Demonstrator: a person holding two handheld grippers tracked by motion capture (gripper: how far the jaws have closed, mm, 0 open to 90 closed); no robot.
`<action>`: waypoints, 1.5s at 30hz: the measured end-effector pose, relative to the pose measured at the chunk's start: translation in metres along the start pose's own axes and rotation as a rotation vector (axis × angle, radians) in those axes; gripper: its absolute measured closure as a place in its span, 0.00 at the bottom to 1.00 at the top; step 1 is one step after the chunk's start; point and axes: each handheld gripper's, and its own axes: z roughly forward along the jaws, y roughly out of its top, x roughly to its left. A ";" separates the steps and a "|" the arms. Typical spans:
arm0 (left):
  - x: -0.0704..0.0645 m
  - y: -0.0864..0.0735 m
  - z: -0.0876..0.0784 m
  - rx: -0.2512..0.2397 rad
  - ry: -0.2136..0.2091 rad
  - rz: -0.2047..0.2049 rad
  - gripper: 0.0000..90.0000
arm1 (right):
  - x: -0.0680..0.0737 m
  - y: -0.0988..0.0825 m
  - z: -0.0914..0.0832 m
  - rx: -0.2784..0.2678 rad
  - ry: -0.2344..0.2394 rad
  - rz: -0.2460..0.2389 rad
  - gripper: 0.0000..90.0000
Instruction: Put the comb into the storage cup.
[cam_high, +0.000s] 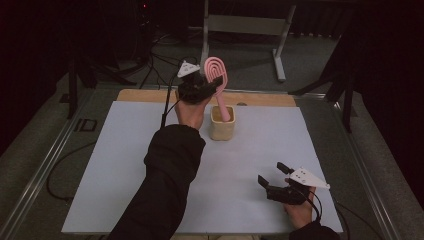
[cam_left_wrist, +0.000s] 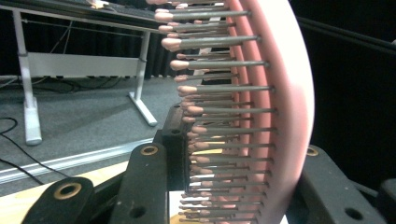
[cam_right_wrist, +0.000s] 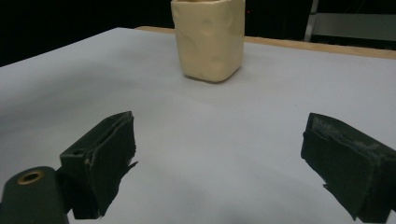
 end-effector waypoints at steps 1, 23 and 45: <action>0.000 -0.001 0.001 0.000 0.002 0.004 0.72 | 0.000 0.000 0.000 -0.002 0.001 0.002 0.11; 0.002 -0.011 0.015 0.002 0.035 -0.010 0.72 | 0.000 0.001 -0.001 -0.018 -0.007 0.013 0.11; 0.000 -0.019 0.022 0.016 0.038 -0.019 0.72 | -0.001 0.001 -0.001 -0.017 -0.010 0.015 0.11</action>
